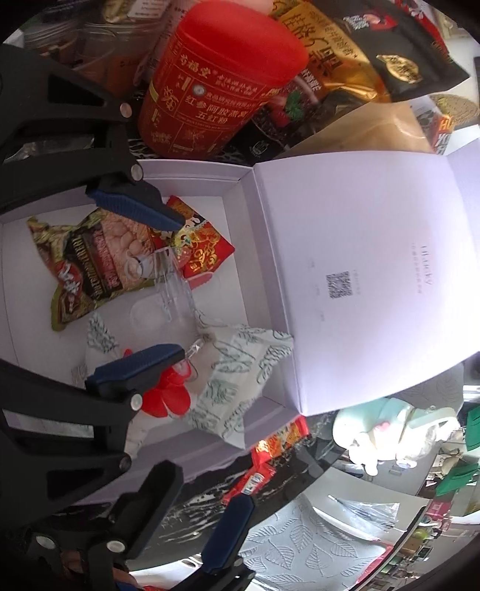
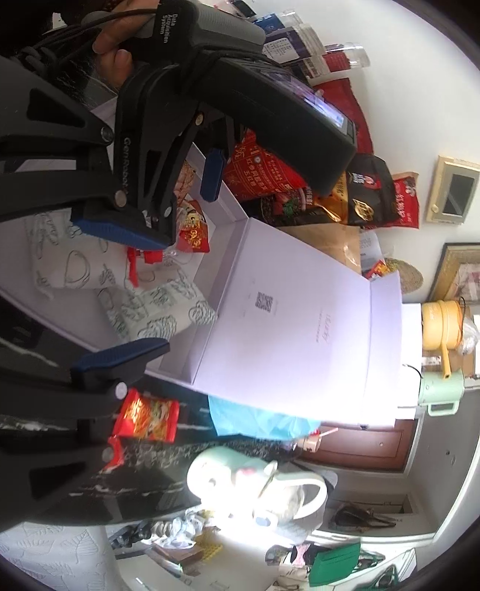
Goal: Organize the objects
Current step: 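Lower both items into the lavender box and open both tools, then withdraw both open tools from the box toward the red snack packets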
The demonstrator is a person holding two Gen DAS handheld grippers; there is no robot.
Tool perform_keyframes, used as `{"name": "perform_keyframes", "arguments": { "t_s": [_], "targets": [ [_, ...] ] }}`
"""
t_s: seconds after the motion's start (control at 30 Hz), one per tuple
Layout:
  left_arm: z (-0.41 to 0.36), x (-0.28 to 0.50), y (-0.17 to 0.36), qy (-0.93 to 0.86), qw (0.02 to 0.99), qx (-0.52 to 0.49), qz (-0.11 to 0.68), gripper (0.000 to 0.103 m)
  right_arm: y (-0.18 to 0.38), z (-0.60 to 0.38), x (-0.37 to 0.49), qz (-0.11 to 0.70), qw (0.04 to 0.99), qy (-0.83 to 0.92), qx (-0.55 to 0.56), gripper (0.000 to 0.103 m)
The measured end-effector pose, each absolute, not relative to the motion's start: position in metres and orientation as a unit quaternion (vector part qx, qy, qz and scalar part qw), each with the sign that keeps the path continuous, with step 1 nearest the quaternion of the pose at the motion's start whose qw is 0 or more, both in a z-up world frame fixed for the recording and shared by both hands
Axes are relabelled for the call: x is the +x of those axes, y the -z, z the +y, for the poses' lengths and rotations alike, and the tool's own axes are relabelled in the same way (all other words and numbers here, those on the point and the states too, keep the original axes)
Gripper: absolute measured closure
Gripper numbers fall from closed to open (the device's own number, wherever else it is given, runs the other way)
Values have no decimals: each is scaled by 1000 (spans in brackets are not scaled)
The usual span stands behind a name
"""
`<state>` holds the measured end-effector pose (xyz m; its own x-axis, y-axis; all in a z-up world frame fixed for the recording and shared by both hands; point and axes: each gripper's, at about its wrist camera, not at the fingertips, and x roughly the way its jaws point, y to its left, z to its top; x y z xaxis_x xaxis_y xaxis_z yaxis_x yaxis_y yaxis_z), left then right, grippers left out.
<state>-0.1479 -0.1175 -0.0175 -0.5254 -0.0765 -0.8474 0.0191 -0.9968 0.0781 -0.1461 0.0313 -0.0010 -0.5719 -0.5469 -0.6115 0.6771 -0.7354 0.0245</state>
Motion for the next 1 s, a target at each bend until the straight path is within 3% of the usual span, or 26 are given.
{"name": "perform_keyframes", "arguments": {
  "t_s": [1.0],
  "targets": [
    [5, -149, 3, 881, -79, 465, -47, 37, -17, 149, -128, 95, 236, 913, 320, 52]
  ]
}}
